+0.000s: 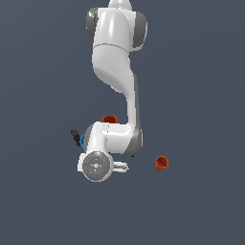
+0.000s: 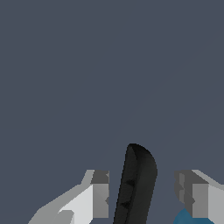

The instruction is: Pick up a designated object from a clutter of objects.

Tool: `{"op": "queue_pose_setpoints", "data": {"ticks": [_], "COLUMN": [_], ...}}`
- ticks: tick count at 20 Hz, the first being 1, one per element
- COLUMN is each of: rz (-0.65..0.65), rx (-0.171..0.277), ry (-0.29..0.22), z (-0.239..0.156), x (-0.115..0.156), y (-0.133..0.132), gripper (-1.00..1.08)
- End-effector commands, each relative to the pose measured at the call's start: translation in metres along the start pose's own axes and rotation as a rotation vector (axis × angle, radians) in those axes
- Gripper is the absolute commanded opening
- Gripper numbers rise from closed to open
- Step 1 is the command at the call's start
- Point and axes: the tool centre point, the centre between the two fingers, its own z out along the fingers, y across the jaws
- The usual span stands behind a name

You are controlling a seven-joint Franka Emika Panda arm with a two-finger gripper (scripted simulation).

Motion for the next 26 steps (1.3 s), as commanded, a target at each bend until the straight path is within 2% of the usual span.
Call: {"op": "queue_pose_setpoints", "data": {"ticks": [1, 3, 4, 17, 21, 26], "rz": [0.000, 0.000, 0.000, -0.006, -0.031, -0.088], "rx": [0.000, 0.000, 0.000, 0.003, 0.015, 0.042], "ry": [0.000, 0.000, 0.000, 0.008, 0.041, 0.118], "z": [0.007, 0.008, 0.008, 0.005, -0.008, -0.040], "x": [0.000, 0.000, 0.000, 0.001, 0.007, 0.018], "y": [0.000, 0.000, 0.000, -0.001, -0.002, -0.007], "gripper": [0.28, 0.28, -1.00, -1.00, -1.00, -1.00]}}
